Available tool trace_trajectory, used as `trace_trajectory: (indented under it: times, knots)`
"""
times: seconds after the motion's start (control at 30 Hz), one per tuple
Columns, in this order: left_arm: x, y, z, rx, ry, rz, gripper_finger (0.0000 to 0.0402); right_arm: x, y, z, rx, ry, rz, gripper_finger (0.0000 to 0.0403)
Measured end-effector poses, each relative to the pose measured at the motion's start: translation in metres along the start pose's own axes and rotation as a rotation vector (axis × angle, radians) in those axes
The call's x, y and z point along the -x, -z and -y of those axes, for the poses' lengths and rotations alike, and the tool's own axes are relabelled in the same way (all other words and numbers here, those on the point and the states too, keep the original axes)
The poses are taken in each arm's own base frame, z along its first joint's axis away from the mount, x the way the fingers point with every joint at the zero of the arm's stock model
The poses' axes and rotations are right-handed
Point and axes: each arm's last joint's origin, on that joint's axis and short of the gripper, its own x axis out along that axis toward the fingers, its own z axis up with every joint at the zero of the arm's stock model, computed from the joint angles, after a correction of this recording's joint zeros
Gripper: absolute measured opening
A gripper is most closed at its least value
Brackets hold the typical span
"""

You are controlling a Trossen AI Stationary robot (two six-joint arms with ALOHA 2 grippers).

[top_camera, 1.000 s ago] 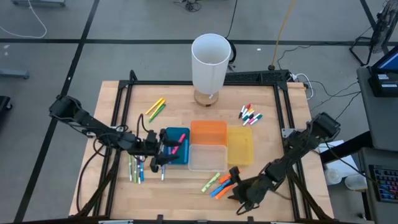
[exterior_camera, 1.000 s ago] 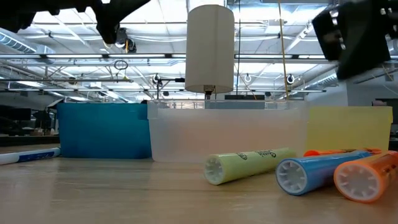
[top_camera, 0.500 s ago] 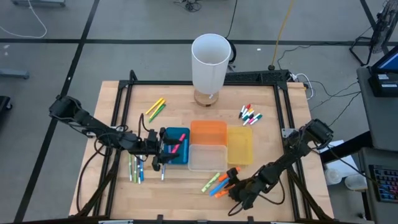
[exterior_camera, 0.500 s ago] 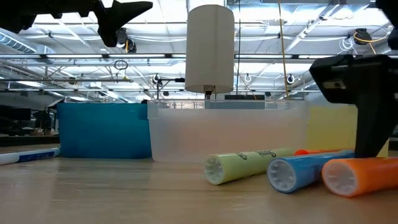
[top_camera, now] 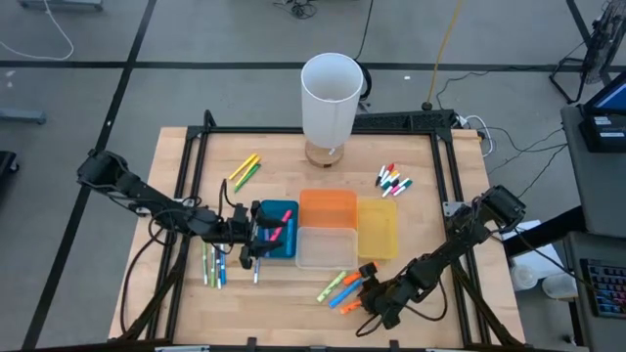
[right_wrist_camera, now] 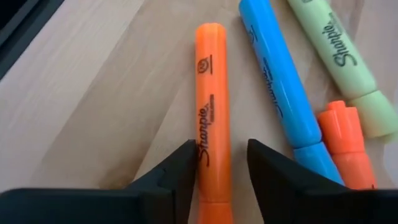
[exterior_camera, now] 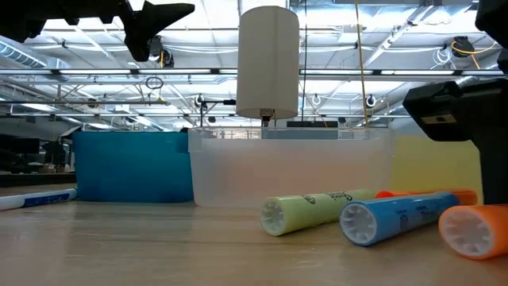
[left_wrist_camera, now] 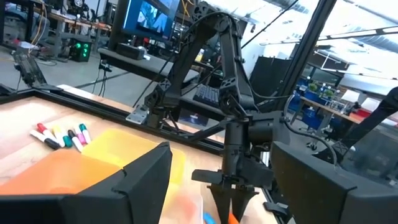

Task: Pick & Place Markers
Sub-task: Put the large bottom orange highlighter pen into the blue bin

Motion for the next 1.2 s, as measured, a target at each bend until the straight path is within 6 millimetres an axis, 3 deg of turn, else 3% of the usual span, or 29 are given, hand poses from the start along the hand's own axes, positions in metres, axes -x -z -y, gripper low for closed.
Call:
trace_trajectory:
  times: [0.27, 0.43, 0.63, 0.97, 1.2]
  knots:
    - [0.000, 0.001, 0.000, 0.000, -0.003, -0.009, 0.0285, -0.001, 0.002, 0.002, -0.001, -0.060, -0.036, 0.0052]
    - [0.000, 0.001, 0.000, 0.001, -0.003, -0.009, 0.0278, 0.003, 0.000, 0.000, 0.025, -0.083, -0.020, 0.0050]
    - [0.000, 0.001, 0.000, -0.009, -0.004, -0.012, 0.0272, 0.023, -0.005, 0.000, 0.027, -0.119, 0.018, 0.0050]
    - [0.000, 0.002, -0.001, -0.009, -0.006, -0.017, 0.0287, 0.070, -0.027, -0.013, 0.023, -0.114, 0.335, 0.0050]
    - [0.000, 0.001, 0.000, -0.021, -0.004, -0.010, 0.0275, 0.077, -0.027, -0.011, 0.092, -0.173, 0.597, 0.0050]
